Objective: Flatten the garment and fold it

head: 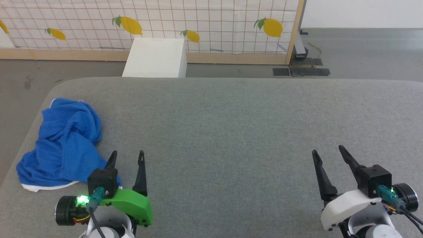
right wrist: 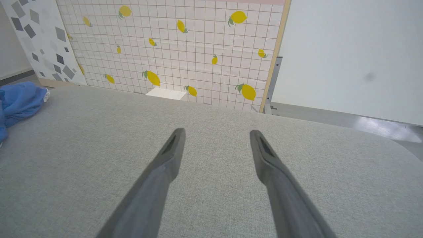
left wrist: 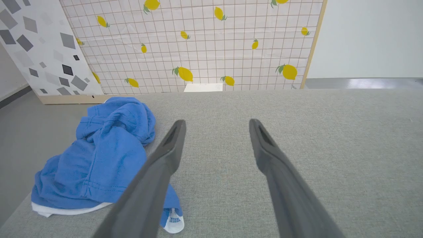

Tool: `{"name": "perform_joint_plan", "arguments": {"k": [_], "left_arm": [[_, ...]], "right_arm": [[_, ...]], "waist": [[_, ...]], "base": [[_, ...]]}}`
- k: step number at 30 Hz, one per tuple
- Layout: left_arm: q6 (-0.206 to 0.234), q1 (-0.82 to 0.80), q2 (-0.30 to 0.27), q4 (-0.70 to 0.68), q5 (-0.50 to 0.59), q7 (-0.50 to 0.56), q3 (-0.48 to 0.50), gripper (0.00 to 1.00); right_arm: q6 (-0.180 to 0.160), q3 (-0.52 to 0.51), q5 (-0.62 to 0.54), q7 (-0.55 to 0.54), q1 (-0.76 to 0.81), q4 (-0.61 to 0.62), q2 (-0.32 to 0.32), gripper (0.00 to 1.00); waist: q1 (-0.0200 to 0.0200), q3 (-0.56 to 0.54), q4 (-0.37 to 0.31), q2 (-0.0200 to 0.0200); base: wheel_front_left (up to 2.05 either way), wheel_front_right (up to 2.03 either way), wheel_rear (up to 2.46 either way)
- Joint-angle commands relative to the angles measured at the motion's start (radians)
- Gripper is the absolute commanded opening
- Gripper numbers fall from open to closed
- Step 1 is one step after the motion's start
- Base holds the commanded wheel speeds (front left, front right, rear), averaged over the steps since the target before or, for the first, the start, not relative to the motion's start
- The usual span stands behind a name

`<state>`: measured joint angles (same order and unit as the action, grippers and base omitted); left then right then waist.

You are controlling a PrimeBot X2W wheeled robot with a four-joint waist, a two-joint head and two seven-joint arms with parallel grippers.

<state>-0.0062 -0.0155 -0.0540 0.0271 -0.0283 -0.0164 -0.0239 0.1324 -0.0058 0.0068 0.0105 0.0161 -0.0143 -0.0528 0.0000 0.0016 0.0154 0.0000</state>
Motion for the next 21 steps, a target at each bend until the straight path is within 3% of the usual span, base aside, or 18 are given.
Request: {"name": "perform_joint_plan", "arguments": {"k": [1, 21], "left_arm": [[0.012, -0.018, 0.000, 0.009, -0.011, -0.010, -0.005, 1.00], [0.036, -0.043, -0.010, 0.056, -0.049, -0.053, -0.029, 1.00]], "right_arm": [[0.000, -0.002, 0.003, 0.009, -0.010, -0.004, 0.000, 1.00], [0.000, -0.003, 0.014, 0.038, -0.025, -0.020, 0.001, 1.00]], "waist": [[0.0000, 0.001, 0.008, 0.0000], [0.0000, 0.001, 0.137, 0.0000]], "base": [[0.00, 0.00, 0.00], [0.00, 0.00, 0.00]]}}
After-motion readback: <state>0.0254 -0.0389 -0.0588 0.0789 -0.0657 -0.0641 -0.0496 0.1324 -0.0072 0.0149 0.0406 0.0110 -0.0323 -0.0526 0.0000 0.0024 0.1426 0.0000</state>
